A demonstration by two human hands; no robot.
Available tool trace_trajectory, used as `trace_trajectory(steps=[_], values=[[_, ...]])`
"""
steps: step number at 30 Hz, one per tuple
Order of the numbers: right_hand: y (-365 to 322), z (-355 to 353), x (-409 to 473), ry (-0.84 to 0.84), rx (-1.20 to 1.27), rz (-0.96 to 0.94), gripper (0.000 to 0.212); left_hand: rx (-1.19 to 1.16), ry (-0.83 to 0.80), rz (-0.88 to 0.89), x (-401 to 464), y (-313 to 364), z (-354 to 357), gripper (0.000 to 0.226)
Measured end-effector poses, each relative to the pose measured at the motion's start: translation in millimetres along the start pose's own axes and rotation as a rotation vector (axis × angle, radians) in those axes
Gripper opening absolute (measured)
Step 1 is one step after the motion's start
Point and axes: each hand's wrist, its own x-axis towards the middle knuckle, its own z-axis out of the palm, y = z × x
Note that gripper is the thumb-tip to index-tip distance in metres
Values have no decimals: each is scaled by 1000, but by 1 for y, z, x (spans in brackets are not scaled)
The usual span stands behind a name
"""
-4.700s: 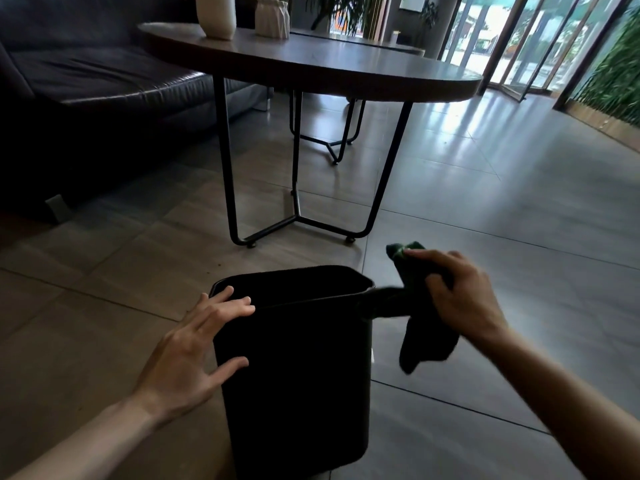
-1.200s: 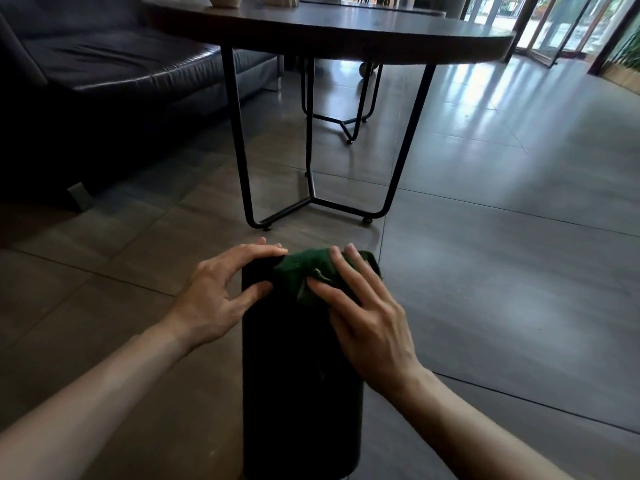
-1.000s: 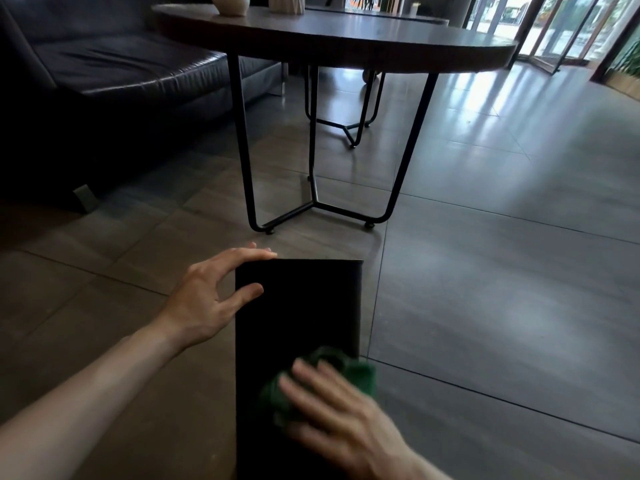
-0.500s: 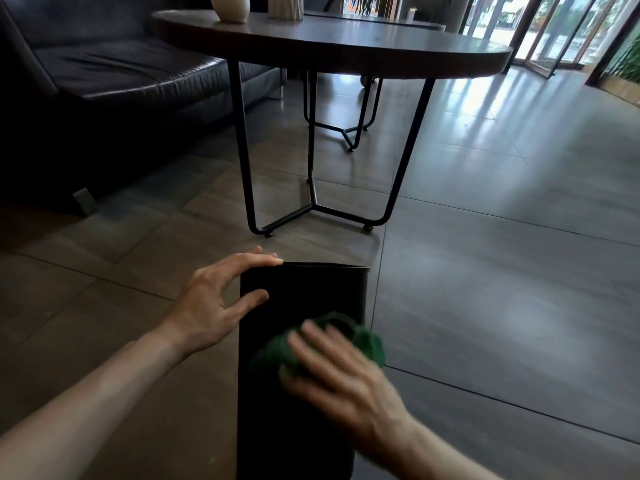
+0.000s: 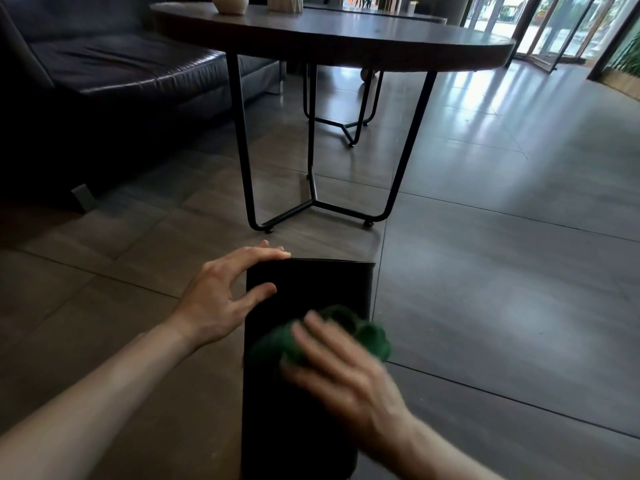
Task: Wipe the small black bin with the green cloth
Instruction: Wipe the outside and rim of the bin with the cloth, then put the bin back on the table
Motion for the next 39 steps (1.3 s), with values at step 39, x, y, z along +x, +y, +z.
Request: trace_trajectory(steps=[39], values=[[137, -101, -27, 388, 1101, 1581, 42, -152, -135, -150, -21, 5, -27, 52]])
